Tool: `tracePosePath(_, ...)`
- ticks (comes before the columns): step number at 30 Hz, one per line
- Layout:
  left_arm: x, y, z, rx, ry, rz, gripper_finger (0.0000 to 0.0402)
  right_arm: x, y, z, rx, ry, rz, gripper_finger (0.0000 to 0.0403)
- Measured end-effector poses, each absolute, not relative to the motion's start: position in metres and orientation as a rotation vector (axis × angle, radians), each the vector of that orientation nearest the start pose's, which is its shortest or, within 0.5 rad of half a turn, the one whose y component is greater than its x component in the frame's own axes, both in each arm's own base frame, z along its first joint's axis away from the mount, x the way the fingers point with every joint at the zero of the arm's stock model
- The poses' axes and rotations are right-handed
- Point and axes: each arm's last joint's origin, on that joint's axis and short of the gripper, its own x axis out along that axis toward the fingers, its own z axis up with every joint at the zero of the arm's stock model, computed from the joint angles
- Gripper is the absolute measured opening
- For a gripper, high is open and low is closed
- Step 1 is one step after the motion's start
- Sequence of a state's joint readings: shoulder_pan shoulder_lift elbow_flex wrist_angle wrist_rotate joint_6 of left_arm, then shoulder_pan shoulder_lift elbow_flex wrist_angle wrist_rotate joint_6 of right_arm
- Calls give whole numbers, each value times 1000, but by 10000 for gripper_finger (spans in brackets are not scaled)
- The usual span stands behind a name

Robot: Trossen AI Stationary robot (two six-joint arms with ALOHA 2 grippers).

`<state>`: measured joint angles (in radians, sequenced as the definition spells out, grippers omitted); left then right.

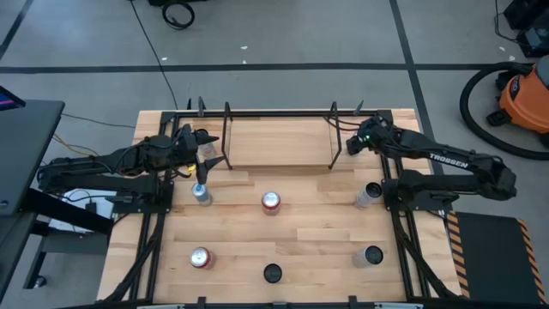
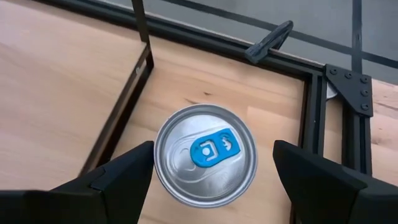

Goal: Place canned beverage on shelf
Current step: Put the right blue soda can on the shelf

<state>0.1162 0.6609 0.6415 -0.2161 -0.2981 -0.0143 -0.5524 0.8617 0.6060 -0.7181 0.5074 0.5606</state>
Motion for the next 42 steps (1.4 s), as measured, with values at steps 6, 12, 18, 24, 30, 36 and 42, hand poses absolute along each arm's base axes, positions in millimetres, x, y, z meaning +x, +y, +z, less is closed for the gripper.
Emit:
tracePosePath(6,148,26,297,8,244,414,318,126,-98,217,483,766,-1237,337)
tracePosePath(12,148,26,297,9,253,414,318,129,-99,214,483,792,-1236,312)
tracePosePath(18,148,26,295,10,269,414,318,129,-100,214,485,789,-1234,245)
tracePosePath(24,147,26,294,11,281,413,318,130,-100,214,492,784,-1214,245)
tracePosePath(30,147,26,294,11,279,413,318,133,-101,227,485,773,-1186,245)
tracePosePath(36,147,26,294,11,278,414,318,138,-105,265,421,711,-1155,245)
tracePosePath(42,147,26,294,11,278,414,318,137,-104,312,351,656,-1136,245)
